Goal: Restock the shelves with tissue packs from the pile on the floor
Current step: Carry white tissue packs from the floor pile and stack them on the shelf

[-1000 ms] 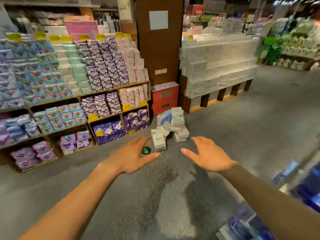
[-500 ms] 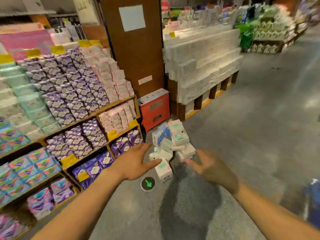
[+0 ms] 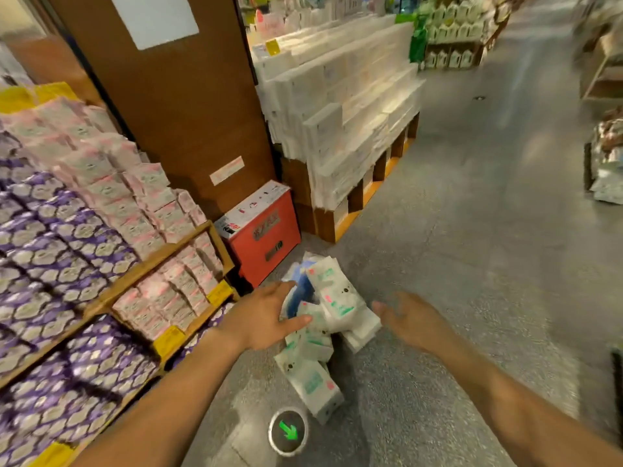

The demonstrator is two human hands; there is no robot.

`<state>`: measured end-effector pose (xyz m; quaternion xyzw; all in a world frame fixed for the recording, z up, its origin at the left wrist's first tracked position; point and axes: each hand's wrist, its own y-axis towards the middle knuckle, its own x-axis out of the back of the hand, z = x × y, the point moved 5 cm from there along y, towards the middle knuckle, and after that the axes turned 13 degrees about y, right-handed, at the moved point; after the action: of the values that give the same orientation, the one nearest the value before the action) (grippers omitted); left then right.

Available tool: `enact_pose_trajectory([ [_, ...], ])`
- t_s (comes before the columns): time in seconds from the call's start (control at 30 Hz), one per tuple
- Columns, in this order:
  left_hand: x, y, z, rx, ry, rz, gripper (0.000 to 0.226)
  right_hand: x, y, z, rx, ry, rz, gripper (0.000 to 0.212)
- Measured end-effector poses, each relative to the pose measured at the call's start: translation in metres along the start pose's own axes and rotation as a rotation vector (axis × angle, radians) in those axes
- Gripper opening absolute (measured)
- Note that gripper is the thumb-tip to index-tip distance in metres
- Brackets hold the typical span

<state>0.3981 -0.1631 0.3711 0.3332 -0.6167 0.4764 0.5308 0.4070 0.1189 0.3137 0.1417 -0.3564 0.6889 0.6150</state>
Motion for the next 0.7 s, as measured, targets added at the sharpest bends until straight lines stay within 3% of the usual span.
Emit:
enact_pose_trajectory([
  [0.13, 0.022, 0.087, 0.047, -0.045, -0.029, 0.054, 0.122, 0.003, 0.080, 0.026, -0.069, -0.023, -0.028, 0.076],
  [0.27, 0.028, 0.185, 0.079, -0.147, -0.078, 0.047, 0.091, 0.002, 0.150, 0.048, -0.104, -0.032, -0.102, 0.073],
  [0.37, 0.015, 0.264, 0.101, -0.223, -0.081, 0.077, 0.062, -0.011, 0.202, 0.048, -0.152, -0.021, -0.148, 0.081],
  [0.4, 0.006, 0.292, 0.111, -0.241, -0.066, 0.095, 0.061, -0.017, 0.220, 0.043, -0.194, -0.024, -0.158, 0.084],
  [0.6, -0.070, 0.461, 0.164, -0.326, -0.071, 0.154, 0.096, -0.083, 0.324, 0.007, -0.456, 0.165, -0.274, 0.103],
  [0.7, -0.122, 0.530, 0.179, -0.354, -0.056, 0.158, 0.096, -0.128, 0.370, -0.026, -0.554, 0.305, -0.366, 0.108],
])
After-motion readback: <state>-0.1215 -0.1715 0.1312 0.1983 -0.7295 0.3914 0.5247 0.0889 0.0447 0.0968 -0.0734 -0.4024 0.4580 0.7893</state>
